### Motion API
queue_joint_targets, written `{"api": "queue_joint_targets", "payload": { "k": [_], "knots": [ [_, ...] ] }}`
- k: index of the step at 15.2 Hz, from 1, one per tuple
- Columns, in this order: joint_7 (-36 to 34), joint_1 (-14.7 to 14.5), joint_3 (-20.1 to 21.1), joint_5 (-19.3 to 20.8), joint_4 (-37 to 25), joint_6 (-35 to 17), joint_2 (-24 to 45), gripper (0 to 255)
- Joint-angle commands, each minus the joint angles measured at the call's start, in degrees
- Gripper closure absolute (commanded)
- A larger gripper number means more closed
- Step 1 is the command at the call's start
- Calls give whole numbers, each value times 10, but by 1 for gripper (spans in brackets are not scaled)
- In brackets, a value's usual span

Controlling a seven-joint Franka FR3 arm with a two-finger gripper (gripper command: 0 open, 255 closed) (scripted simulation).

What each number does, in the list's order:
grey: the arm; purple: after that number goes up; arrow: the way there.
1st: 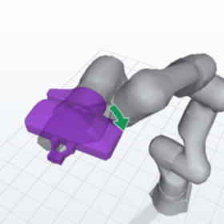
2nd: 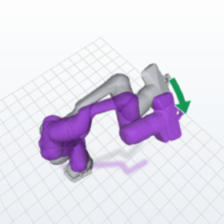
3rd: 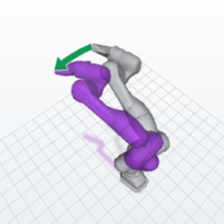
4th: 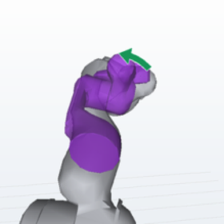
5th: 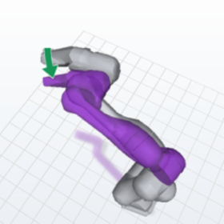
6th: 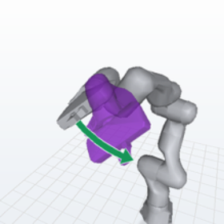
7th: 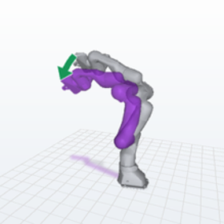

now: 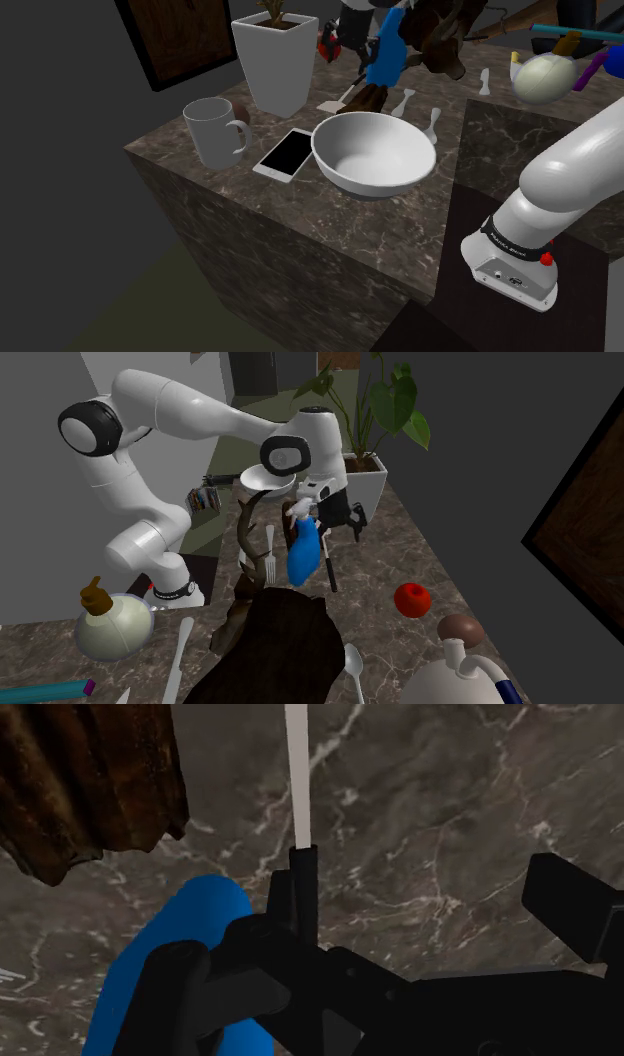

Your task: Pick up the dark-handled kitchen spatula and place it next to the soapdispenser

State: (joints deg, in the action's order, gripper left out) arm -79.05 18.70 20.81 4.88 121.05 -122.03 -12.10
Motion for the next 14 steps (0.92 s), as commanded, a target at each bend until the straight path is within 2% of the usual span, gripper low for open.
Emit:
{"api": "queue_joint_targets", "payload": {
  "k": [1,5,6,14],
  "knots": [
    [-1,5,-2,1,14,53,16,0],
    [-1,5,-2,1,14,53,16,0],
    [-1,5,-2,1,14,53,17,255],
    [-1,5,-2,1,13,53,17,255]
  ]
}}
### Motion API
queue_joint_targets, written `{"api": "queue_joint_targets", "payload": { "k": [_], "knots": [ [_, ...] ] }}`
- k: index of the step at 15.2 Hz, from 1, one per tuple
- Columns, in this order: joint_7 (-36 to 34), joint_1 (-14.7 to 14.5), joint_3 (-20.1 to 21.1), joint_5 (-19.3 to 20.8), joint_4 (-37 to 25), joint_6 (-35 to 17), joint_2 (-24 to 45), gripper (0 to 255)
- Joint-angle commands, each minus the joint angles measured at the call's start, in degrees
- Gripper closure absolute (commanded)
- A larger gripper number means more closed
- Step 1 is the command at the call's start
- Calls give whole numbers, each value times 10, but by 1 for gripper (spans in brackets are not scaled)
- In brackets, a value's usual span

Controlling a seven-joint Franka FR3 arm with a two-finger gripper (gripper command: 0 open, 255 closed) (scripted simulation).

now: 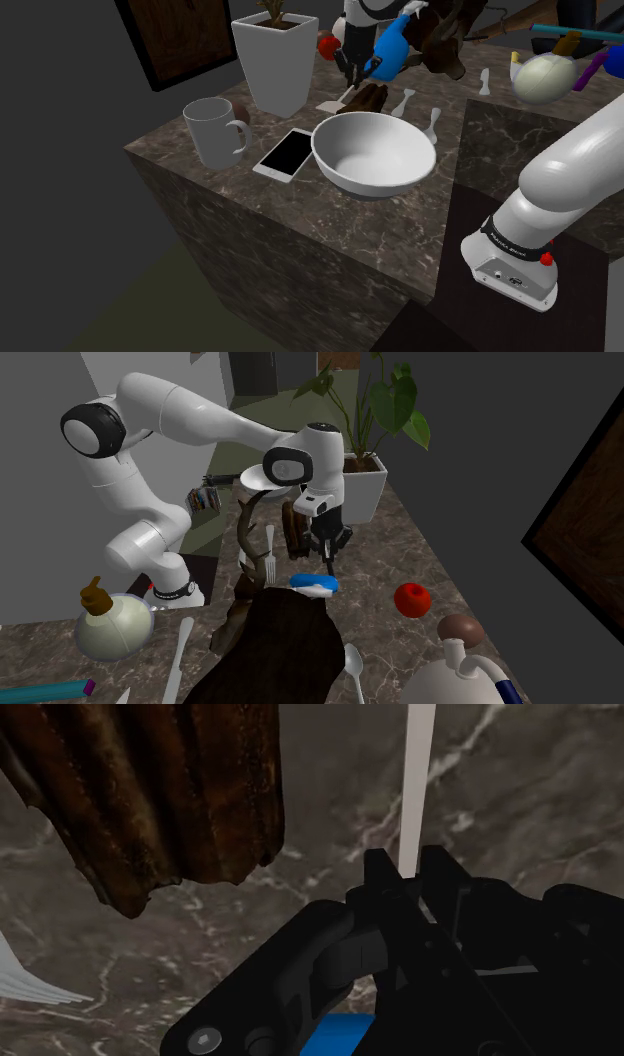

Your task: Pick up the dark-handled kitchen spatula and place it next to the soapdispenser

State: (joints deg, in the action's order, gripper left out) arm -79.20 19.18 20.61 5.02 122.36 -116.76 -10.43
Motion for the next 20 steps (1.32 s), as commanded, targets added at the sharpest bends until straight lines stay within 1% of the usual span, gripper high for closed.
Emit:
{"api": "queue_joint_targets", "payload": {
  "k": [1,20],
  "knots": [
    [0,0,0,0,1,0,-1,255],
    [21,1,-5,-8,-135,145,-12,255]
  ]
}}
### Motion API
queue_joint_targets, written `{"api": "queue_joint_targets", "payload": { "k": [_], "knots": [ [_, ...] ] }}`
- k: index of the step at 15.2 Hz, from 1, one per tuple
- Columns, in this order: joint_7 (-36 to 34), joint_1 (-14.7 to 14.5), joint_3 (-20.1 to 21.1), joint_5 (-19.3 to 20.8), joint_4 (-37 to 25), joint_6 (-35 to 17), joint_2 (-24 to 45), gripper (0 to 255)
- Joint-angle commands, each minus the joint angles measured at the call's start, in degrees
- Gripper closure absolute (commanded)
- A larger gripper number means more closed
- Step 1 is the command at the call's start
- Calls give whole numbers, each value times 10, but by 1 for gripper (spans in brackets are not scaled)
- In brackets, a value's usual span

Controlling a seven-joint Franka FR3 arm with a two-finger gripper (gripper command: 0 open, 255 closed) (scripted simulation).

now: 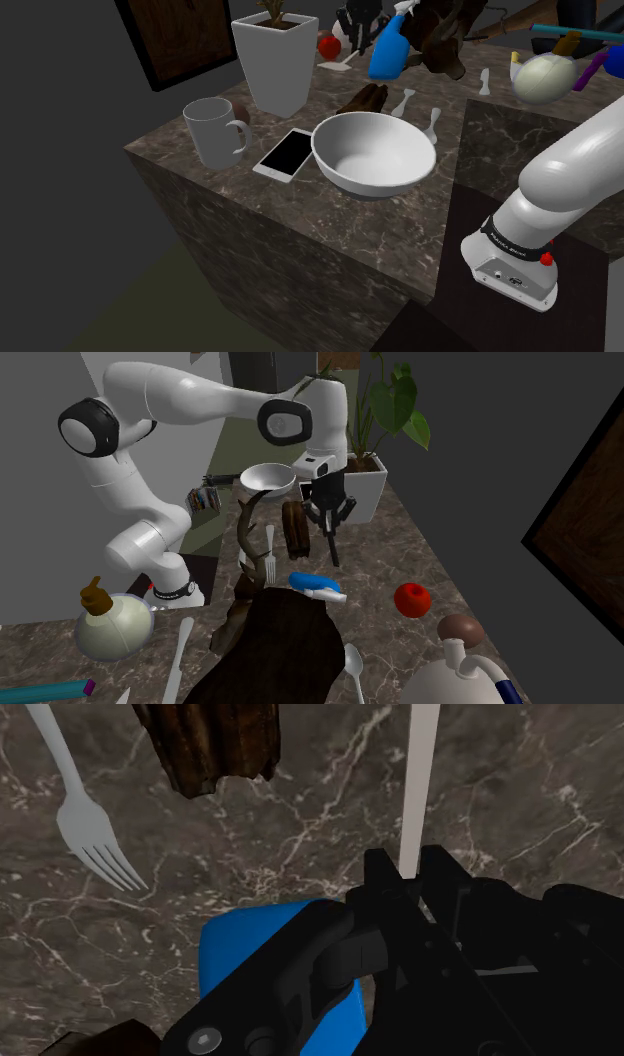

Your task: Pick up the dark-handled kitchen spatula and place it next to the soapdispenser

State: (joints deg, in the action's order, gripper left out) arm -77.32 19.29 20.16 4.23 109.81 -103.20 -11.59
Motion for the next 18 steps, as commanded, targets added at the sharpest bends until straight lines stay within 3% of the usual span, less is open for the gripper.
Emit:
{"api": "queue_joint_targets", "payload": {
  "k": [1,18],
  "knots": [
    [2,1,-1,0,-18,17,1,255],
    [9,2,4,11,-188,153,36,255]
  ]
}}
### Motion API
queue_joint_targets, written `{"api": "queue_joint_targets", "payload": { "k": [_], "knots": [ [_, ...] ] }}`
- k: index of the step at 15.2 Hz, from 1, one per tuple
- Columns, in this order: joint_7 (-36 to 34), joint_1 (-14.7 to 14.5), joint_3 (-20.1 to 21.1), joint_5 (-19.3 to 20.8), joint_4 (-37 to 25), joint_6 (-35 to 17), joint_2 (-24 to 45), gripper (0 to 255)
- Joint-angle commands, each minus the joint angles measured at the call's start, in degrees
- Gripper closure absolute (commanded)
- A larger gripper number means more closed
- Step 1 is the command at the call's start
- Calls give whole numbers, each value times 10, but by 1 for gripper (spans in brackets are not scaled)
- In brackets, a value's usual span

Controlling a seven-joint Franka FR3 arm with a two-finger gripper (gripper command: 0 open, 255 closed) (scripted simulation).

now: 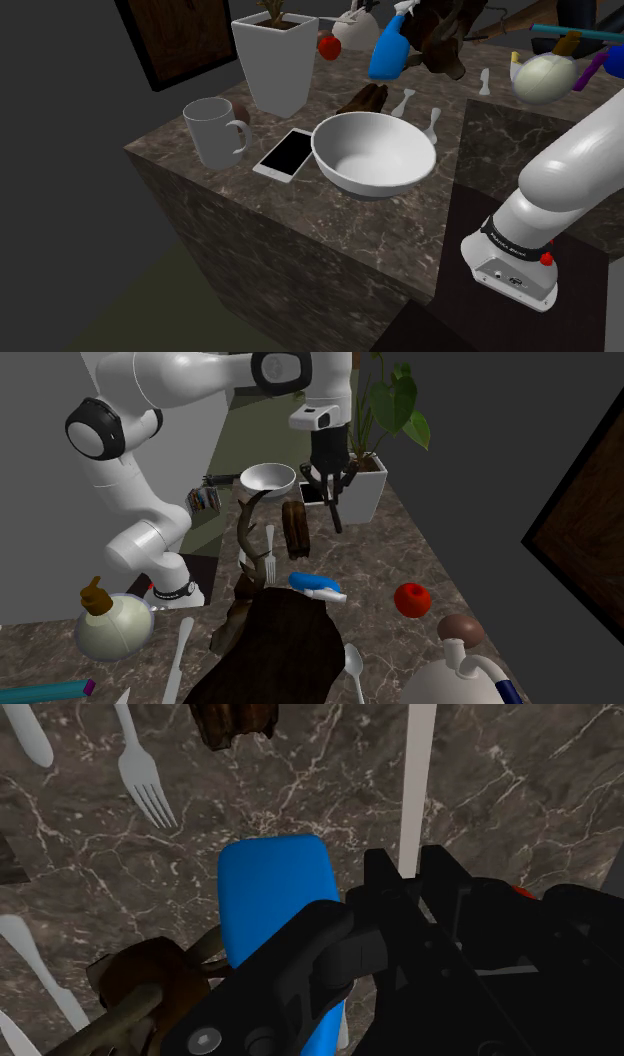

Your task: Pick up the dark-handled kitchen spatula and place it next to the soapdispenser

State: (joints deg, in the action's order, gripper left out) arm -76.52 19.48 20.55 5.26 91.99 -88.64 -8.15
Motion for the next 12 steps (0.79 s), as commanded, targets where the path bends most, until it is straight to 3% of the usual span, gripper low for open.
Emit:
{"api": "queue_joint_targets", "payload": {
  "k": [1,9,12],
  "knots": [
    [1,0,1,2,-21,16,5,255],
    [-1,-2,8,15,-118,83,39,255],
    [45,17,-23,-5,-58,68,-16,255]
  ]
}}
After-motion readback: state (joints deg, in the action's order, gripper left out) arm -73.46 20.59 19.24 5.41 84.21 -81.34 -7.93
